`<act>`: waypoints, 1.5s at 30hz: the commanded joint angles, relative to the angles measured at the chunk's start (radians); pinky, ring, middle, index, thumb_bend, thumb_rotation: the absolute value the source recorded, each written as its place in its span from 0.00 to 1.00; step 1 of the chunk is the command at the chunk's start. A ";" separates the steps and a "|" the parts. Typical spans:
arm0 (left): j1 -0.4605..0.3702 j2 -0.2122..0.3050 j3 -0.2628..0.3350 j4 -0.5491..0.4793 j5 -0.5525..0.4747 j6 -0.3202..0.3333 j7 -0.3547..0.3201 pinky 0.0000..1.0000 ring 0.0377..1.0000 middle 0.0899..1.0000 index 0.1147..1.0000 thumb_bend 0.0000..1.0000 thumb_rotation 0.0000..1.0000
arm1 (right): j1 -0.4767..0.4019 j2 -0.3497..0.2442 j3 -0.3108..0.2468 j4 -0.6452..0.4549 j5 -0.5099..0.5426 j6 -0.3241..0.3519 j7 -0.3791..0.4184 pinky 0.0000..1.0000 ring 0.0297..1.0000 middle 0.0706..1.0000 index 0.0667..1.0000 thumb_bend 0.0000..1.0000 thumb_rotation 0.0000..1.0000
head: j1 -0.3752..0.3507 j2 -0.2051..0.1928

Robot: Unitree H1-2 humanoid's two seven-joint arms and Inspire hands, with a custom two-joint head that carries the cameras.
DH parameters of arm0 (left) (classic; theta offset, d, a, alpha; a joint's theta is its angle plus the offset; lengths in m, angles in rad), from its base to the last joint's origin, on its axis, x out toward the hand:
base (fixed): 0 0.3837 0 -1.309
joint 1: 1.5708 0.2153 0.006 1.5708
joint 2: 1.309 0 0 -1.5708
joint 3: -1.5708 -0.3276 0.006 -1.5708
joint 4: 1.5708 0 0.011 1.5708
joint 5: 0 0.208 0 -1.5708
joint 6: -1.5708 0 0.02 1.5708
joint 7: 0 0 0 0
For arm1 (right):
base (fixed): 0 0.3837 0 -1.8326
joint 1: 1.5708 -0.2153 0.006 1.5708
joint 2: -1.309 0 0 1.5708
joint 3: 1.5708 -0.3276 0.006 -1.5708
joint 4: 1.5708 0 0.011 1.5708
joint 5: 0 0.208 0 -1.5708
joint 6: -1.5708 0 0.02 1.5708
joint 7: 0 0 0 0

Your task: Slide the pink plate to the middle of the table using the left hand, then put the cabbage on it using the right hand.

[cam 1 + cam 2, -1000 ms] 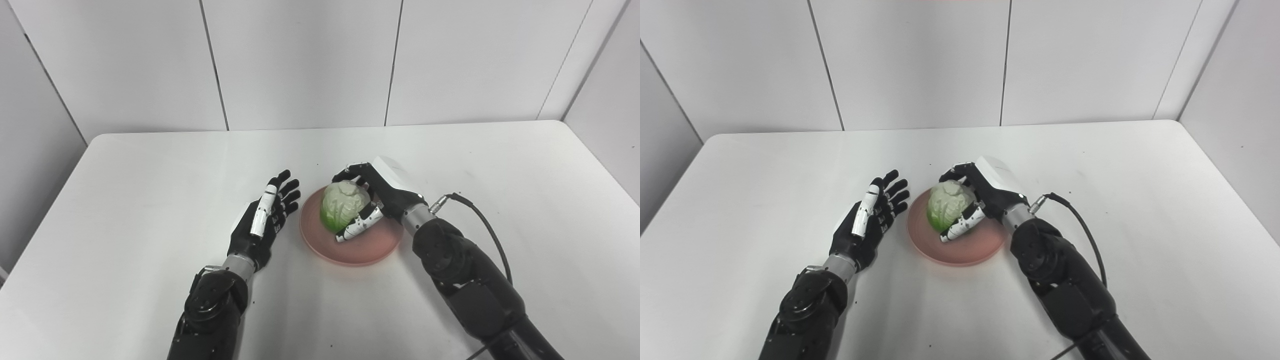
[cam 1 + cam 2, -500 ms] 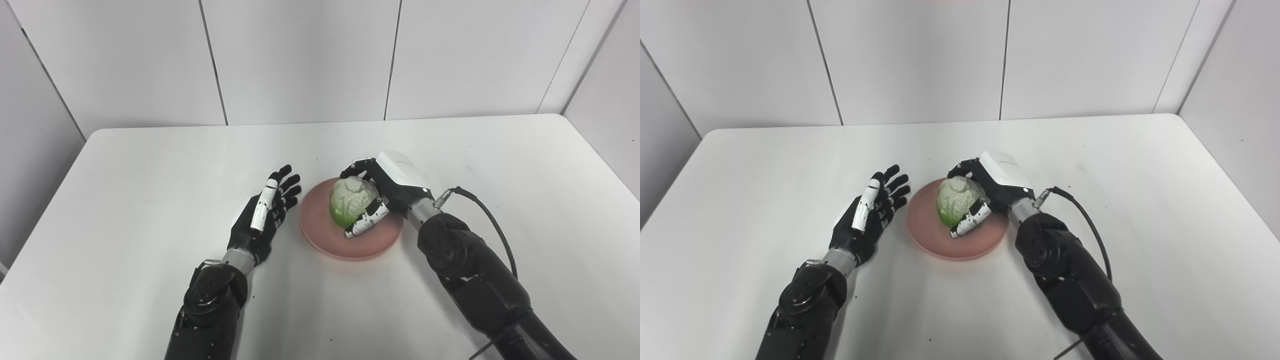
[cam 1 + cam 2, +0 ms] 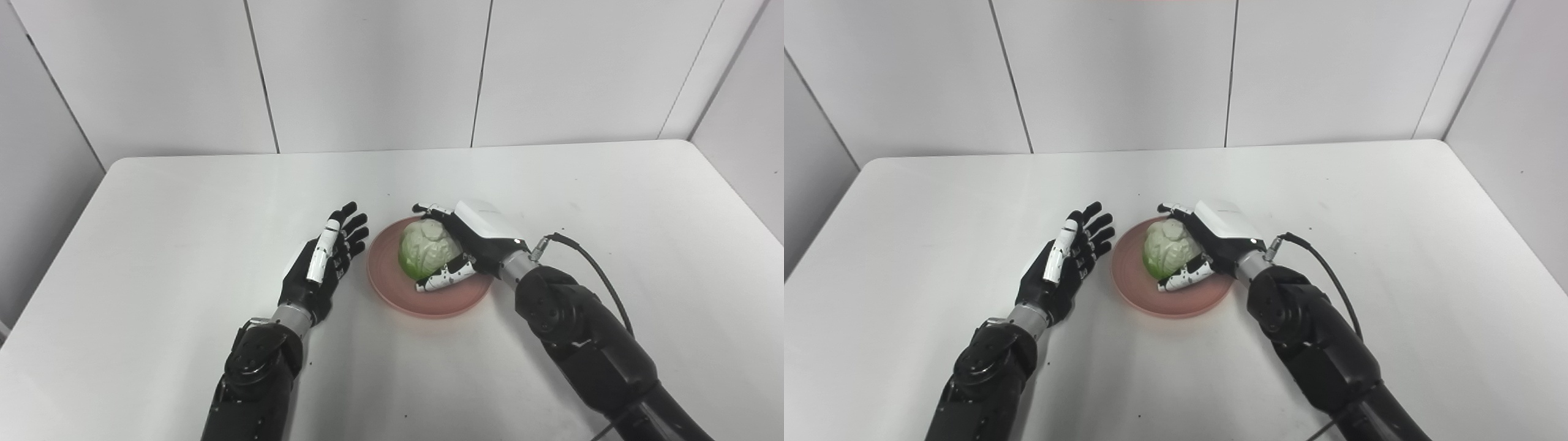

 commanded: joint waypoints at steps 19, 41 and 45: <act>-0.012 -0.002 -0.002 -0.006 0.003 -0.012 -0.007 0.92 0.92 0.93 0.92 0.47 1.00 | -0.038 -0.010 -0.113 -0.156 0.072 -0.007 0.027 0.90 1.00 1.00 1.00 1.00 0.61 | -0.008 -0.014; -0.008 0.016 0.007 -0.013 0.000 -0.021 -0.015 0.98 0.94 0.94 0.93 0.47 1.00 | 0.171 0.261 -0.456 -0.152 0.382 -0.075 -0.391 0.99 1.00 1.00 1.00 0.75 1.00 | -0.036 -0.037; -0.006 0.015 0.014 -0.012 0.007 -0.031 -0.002 0.98 0.94 0.94 0.94 0.46 1.00 | 0.194 0.306 -0.505 -0.104 0.488 -0.088 -0.396 1.00 1.00 1.00 1.00 0.56 1.00 | -0.044 -0.042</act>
